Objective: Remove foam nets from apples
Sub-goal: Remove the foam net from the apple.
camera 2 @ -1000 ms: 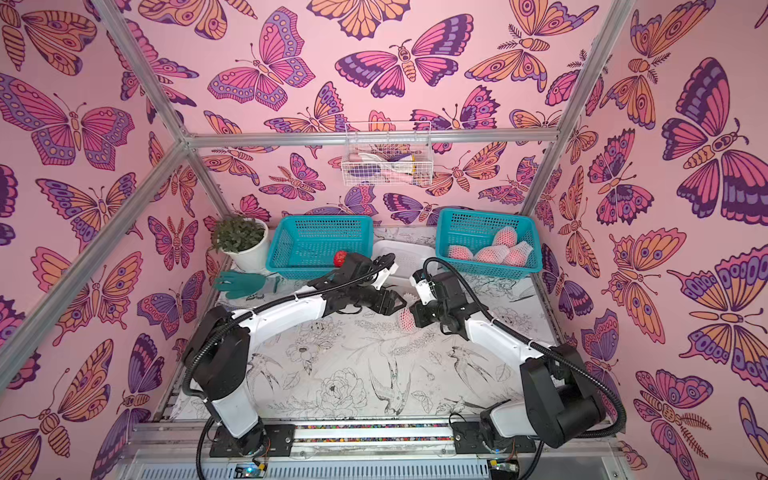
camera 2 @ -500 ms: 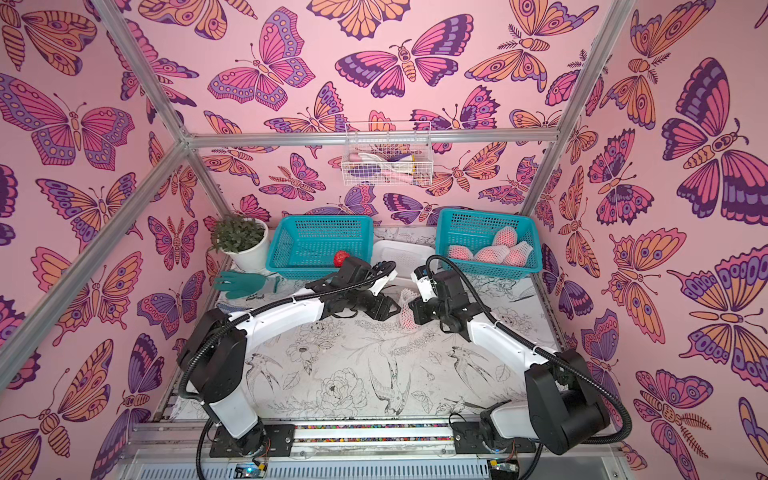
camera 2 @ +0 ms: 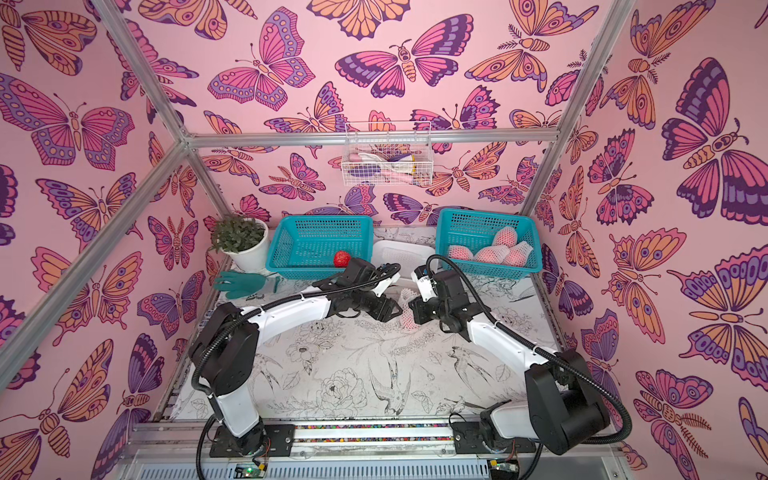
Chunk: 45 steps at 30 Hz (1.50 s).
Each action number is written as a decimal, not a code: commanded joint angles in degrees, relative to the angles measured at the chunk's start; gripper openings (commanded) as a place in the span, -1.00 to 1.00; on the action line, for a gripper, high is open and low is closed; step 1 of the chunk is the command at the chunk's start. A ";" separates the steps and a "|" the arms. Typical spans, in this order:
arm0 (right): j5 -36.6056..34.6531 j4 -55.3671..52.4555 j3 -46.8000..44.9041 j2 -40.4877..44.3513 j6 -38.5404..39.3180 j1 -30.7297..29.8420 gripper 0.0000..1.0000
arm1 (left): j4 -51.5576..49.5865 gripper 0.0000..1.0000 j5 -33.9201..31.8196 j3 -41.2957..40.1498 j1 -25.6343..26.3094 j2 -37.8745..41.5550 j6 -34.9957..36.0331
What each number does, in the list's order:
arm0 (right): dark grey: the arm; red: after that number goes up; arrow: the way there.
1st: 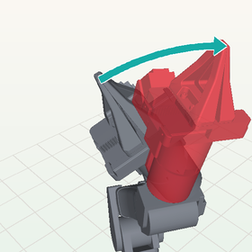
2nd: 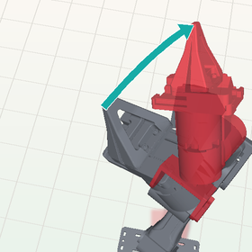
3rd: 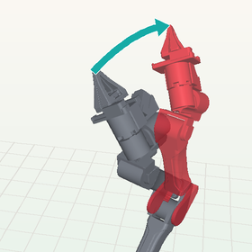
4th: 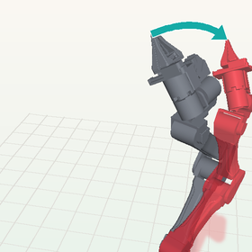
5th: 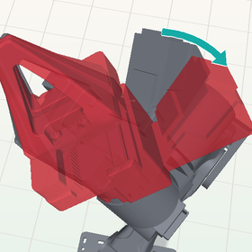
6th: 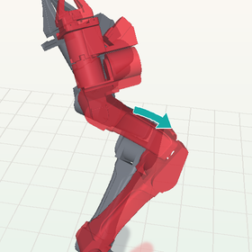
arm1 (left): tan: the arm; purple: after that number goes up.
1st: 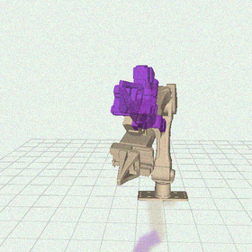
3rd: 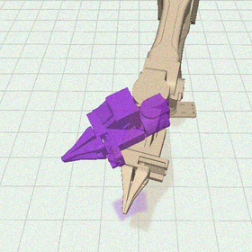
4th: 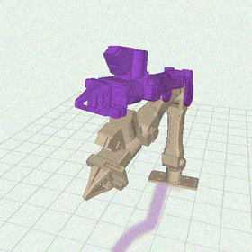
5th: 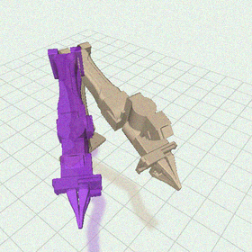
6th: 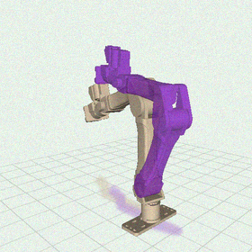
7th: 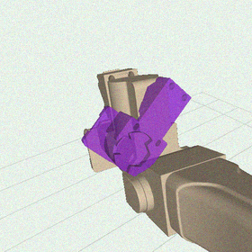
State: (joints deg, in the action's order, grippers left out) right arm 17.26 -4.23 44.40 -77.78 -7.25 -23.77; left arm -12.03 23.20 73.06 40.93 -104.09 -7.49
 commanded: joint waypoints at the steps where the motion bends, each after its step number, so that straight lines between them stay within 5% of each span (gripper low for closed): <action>1: -3.36 -1.75 2.09 1.65 0.49 -0.18 -1.00 | -0.42 0.29 -1.43 -2.03 0.12 2.99 1.33; 45: -7.21 -8.34 2.15 4.62 0.60 1.35 -1.00 | -0.63 0.29 -2.30 -4.49 0.11 4.28 1.25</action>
State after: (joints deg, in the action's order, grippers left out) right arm 11.35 -11.03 46.54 -73.28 -7.25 -22.63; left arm -12.05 21.10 69.43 40.93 -100.60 -6.85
